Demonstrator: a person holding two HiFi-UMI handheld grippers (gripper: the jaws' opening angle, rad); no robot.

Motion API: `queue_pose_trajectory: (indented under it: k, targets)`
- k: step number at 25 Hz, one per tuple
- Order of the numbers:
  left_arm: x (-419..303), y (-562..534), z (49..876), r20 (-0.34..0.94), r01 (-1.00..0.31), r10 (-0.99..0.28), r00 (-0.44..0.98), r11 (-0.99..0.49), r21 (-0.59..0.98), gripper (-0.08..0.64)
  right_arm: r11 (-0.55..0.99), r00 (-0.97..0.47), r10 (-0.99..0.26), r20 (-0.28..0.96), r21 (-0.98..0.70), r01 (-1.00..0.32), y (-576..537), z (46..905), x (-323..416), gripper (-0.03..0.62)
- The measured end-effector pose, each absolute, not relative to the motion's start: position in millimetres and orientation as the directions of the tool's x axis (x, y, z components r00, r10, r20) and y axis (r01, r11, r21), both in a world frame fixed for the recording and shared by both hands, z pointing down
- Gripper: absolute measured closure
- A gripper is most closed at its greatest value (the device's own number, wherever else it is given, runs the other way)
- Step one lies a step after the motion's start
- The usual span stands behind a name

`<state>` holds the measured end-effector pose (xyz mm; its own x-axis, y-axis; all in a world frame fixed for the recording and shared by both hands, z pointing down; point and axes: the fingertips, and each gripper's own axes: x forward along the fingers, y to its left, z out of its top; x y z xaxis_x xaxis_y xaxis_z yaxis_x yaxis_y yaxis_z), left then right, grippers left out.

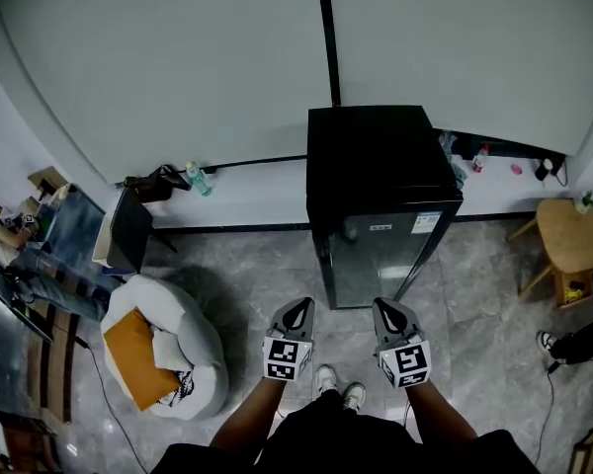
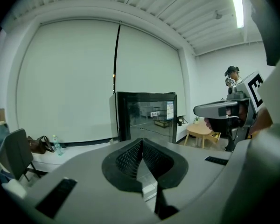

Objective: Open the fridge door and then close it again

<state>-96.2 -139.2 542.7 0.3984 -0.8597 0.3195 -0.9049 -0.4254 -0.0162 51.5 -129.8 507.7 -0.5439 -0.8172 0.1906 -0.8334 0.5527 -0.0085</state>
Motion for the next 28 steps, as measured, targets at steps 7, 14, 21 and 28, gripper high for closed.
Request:
queue_pose_trajectory:
  k: [7,14,21,28]
  targets:
    - [-104.7,-174.8,548.0,0.299,-0.899,-0.86,0.413,-0.438,-0.016,0.537,0.56,-0.547,-0.809,0.217,0.001,-0.828,-160.1,521.8,40.3,0.583]
    - [-109.5,-209.4,567.1,0.347,-0.901,-0.843,0.411,-0.435,0.012,0.529,0.576,-0.56,-0.794,0.237,-0.003,-0.817,-182.6,534.2,29.3,0.583]
    - [-101.2,-247.7,590.2,0.388,-0.878,-0.797,0.463,-0.473,0.077,0.413,0.574,-0.551,-0.79,0.268,0.01,-0.819,-201.5,546.3,21.1,0.583]
    - [-101.0,-283.7,603.7,0.383,-0.87,-0.788,0.482,-0.481,0.105,0.368,0.576,-0.549,-0.785,0.287,0.01,-0.817,-220.1,560.0,8.0,0.583]
